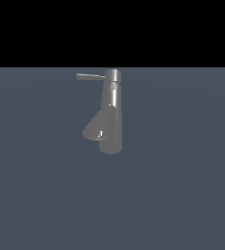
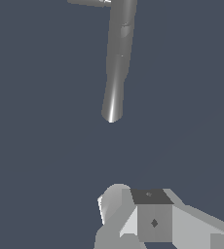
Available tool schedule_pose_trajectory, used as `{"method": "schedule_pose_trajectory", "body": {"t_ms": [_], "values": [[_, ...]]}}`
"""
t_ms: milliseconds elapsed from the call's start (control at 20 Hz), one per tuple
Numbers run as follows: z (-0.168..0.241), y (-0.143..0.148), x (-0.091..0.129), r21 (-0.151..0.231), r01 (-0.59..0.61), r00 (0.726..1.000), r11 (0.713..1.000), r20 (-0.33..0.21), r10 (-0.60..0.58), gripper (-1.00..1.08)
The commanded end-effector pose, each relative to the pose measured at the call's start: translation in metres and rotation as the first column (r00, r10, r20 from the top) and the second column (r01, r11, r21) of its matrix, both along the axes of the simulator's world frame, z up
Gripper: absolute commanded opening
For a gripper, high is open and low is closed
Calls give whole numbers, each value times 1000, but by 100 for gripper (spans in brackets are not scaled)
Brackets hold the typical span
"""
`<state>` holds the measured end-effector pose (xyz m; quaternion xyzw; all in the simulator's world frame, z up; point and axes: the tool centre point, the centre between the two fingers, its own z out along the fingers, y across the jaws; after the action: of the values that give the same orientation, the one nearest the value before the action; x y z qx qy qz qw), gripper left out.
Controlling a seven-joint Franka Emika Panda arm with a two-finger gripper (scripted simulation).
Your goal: Turn on the faucet by rotating a designated handle.
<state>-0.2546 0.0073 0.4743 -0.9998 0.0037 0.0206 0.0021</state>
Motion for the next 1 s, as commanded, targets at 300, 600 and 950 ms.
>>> {"method": "schedule_pose_trajectory", "body": {"t_ms": [300, 600, 950], "values": [[-1, 5, 0, -16, -9, 1000, 1000, 1, 9, -100], [-2, 12, 5, -33, 0, 1000, 999, 3, 0, -100], [-1, 15, 23, -24, 71, 997, 997, 5, -71, -100]]}}
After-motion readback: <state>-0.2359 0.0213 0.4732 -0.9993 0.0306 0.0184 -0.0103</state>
